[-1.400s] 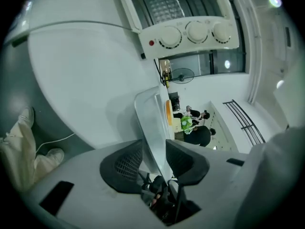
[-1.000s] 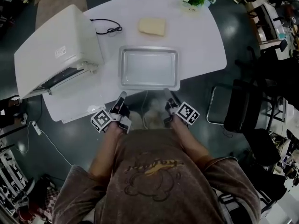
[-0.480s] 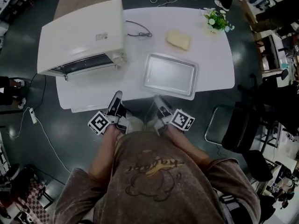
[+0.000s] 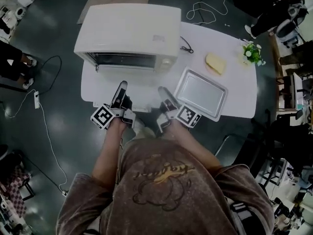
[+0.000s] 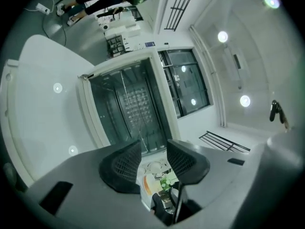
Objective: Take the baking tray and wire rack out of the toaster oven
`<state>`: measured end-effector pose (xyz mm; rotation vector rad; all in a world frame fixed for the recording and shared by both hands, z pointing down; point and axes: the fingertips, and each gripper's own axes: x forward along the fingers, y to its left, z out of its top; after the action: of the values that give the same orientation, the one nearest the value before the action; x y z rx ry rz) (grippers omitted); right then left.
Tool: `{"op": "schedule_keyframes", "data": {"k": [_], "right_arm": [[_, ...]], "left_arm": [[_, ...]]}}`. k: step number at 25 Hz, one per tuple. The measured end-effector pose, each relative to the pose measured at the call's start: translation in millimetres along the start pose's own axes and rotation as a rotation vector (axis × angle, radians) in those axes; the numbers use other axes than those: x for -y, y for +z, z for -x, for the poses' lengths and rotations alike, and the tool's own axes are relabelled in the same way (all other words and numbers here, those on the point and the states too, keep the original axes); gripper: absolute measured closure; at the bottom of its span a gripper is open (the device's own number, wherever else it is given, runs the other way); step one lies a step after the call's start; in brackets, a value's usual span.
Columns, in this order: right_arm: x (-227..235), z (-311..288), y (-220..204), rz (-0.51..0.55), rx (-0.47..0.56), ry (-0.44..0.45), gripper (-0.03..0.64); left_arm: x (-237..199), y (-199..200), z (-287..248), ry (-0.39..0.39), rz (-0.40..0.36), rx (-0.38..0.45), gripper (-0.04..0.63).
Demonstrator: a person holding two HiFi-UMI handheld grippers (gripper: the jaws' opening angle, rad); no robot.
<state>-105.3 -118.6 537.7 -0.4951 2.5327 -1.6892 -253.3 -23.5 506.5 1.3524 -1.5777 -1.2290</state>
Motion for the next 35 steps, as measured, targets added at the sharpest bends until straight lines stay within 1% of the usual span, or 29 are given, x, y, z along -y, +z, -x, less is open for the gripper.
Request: {"op": "schedule_keyframes", "data": {"k": [2,4,6,12,16,20,25,30,35], "right_arm": [[-8,-22,-2,0.004,0.004,0.012,0.440],[-14,-41,-5,0.004,0.011,0.020,0.443],[-20,-59,-7,-0.001,0.022,0.022,0.446],[-23,-102,-8,-0.017,0.068,0.005,0.459],[-15,-126,-1,-0.030,0.109,-0.025,0.463],[-10,-145,1,-0.033,0.130,-0.045,0.468],[-12,-164,8,-0.042,0.161,-0.042,0.476],[-6,-177,18,-0.058,0.188,-0.047,0.506],[-4,-181,22,-0.066,0.208,-0.055,0.528]], "left_arm": [[-3,18,1,-0.009,0.008,0.022,0.451],[-10,33,3,0.001,0.009,0.036,0.451],[-19,49,5,0.023,-0.006,0.042,0.451],[-50,87,-5,0.088,-0.005,0.037,0.451],[-61,107,-25,0.076,-0.010,0.025,0.451],[-74,119,-42,0.088,-0.015,0.016,0.451],[-86,131,-61,0.096,-0.014,0.022,0.451],[-98,145,-80,0.105,0.008,0.039,0.451],[-101,140,-97,0.097,0.031,0.005,0.451]]}}
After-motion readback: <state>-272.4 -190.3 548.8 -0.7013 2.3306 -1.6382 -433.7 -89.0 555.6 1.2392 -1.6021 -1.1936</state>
